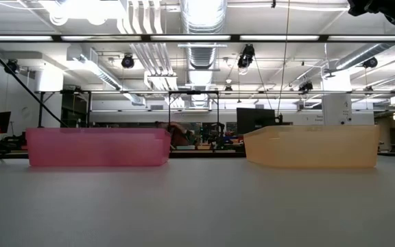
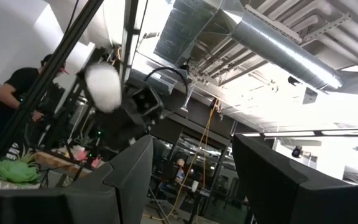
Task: Pick and place medicine bottles into bin by pill shape (circle, oval)
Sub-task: Put the white pill into the orange bin
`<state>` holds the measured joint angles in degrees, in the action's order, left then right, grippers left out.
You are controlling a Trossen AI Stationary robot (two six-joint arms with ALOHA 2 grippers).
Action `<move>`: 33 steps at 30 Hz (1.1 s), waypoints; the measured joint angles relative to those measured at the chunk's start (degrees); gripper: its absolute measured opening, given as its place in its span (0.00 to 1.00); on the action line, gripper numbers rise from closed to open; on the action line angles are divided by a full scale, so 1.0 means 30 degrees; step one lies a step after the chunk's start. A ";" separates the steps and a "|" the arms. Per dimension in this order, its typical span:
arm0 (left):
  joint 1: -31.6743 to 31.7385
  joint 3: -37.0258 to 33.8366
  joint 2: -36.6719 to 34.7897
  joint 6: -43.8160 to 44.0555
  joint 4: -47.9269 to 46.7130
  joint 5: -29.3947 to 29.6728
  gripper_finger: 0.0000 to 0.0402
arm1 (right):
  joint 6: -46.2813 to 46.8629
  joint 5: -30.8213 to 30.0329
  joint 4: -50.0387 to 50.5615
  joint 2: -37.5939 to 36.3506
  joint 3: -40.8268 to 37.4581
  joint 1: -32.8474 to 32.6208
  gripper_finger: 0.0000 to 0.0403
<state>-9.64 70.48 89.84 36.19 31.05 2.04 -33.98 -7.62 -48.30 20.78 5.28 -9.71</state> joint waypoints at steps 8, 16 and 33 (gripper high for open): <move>-0.0182 0.0022 0.0014 -0.2759 0.2847 -0.8577 0.32 | -0.0033 -0.0014 0.0002 0.0007 0.0000 -0.0001 0.53; -0.0229 0.0022 0.0000 -0.2837 0.5702 -0.9497 0.32 | -0.0044 -0.0043 0.0009 0.0007 0.0000 -0.0002 0.53; 0.0101 0.0764 0.0000 -0.4296 1.0753 -1.1124 0.32 | -0.0192 -0.0539 0.0087 0.0007 -0.0005 0.0006 0.53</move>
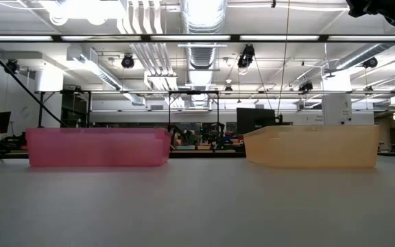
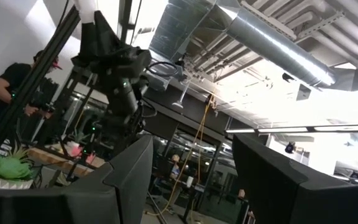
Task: Pick and place medicine bottles into bin by pill shape (circle, oval)
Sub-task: Put the white pill into the orange bin
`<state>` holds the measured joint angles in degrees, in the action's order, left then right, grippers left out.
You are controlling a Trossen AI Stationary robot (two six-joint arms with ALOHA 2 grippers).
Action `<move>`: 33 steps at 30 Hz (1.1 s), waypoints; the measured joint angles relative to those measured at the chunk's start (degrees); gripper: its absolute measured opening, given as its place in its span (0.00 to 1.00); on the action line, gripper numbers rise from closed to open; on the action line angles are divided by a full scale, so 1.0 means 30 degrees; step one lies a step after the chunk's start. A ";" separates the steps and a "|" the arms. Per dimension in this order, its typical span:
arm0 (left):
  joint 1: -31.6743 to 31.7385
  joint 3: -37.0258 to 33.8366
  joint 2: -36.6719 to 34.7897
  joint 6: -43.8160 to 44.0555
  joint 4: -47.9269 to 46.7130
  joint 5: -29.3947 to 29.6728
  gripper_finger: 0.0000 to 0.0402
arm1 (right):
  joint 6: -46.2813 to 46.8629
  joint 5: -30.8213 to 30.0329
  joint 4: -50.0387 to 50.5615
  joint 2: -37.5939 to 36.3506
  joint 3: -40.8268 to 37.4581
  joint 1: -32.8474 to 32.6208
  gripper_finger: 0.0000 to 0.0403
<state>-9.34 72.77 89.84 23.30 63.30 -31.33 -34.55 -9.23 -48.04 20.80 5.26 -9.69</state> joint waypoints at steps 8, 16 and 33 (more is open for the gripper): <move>-0.0329 0.0023 0.0000 -0.3075 0.2252 -0.2504 0.32 | -0.0086 -0.0107 0.0009 0.0000 -0.0001 0.0000 0.53; -0.0264 0.0012 0.0000 -0.3087 0.2231 -0.2617 0.32 | -0.0341 -0.0488 0.0270 0.0000 -0.0003 0.0000 0.53; 0.0753 -0.0043 0.0000 -0.3063 -0.5167 0.3948 0.32 | 0.0663 -0.0481 0.1610 -0.0007 0.0819 -0.0007 0.53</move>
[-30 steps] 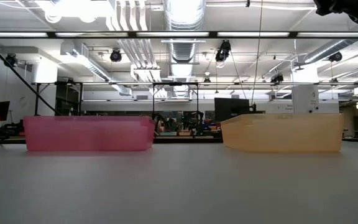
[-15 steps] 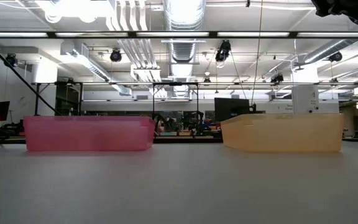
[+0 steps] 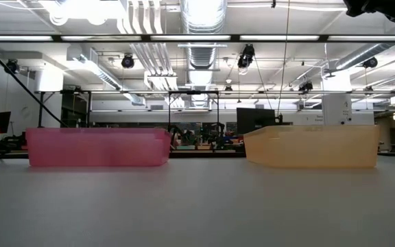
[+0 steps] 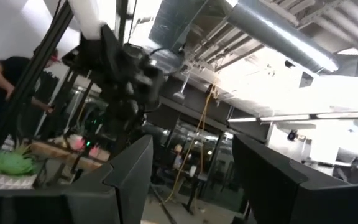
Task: Pick and place medicine bottles into bin by pill shape (circle, oval)
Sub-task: Put the white pill into the orange bin
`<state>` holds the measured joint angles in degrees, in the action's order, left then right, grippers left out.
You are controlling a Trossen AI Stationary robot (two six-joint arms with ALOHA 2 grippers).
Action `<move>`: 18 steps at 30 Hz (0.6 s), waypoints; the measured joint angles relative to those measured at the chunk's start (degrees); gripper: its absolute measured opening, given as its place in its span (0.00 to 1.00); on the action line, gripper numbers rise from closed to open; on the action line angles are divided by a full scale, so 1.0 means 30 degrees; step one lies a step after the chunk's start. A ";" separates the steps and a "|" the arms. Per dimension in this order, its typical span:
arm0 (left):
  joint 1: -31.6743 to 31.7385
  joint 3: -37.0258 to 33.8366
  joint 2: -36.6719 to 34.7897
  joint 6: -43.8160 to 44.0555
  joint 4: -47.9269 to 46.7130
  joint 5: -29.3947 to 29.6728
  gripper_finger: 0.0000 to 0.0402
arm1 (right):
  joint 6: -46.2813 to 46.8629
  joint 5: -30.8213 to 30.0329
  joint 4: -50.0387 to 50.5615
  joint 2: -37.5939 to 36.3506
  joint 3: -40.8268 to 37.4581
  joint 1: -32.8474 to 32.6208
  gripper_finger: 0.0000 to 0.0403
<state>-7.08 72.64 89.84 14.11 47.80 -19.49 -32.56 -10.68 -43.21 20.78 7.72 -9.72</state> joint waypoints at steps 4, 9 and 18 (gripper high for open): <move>0.0530 0.0223 0.0000 0.0063 -0.3741 0.3071 0.32 | 0.0557 0.0000 0.3033 0.0000 0.1247 0.0000 0.53; 0.1144 0.0718 0.0000 0.0202 -0.7743 0.4876 0.32 | 0.1178 0.0000 0.7243 -0.0022 0.3093 0.0000 0.53; 0.2092 0.2932 0.0000 0.0704 -1.6018 0.7725 0.32 | 0.3214 -0.0004 1.2677 -0.0036 0.5549 0.0000 0.53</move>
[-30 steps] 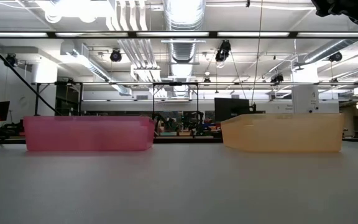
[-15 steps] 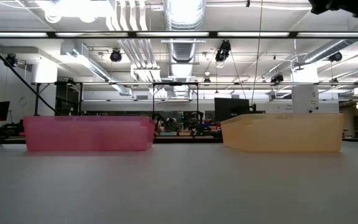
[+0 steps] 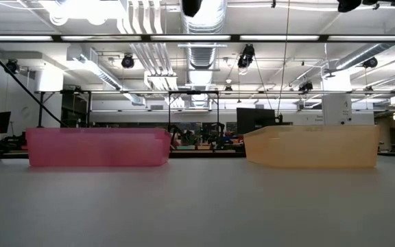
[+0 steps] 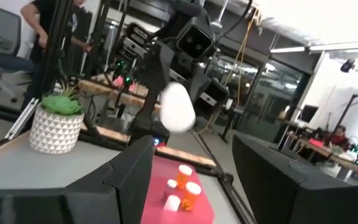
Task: Pick and place medicine bottles into bin by pill shape (circle, oval)
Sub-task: Put the white pill into the orange bin
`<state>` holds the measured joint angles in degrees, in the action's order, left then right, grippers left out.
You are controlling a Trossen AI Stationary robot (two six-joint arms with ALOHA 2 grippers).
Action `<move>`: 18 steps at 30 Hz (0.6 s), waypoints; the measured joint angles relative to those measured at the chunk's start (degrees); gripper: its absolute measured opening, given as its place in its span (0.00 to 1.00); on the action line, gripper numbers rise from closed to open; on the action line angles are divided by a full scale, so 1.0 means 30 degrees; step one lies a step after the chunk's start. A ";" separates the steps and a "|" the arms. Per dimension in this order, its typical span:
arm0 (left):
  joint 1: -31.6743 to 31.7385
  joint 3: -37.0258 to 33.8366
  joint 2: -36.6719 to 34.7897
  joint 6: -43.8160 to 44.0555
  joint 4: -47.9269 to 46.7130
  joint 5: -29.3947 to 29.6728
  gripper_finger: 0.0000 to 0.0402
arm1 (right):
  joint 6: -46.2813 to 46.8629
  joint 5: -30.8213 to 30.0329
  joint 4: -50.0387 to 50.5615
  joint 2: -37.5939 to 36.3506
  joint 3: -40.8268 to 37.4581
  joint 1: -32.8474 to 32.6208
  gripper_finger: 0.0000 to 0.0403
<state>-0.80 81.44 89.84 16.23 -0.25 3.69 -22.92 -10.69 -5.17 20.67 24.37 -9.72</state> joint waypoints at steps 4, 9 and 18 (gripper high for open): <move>0.0280 0.0346 0.0000 -0.0021 -0.2443 0.1121 0.32 | 0.0517 -0.0003 0.0770 0.0000 0.0266 0.0000 0.53; 0.0456 0.0326 0.0000 -0.0029 -0.4885 0.1842 0.32 | 0.1338 -0.0440 0.1356 0.0193 0.0419 0.0000 0.53; 0.0483 -0.0166 0.0932 -0.0152 -0.7394 0.2009 0.32 | 0.2804 -0.0972 0.1696 0.3779 0.1713 0.0000 0.53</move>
<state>0.64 80.94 92.64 15.77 -22.43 9.72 -14.50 -13.61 -0.09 32.00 29.51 -9.72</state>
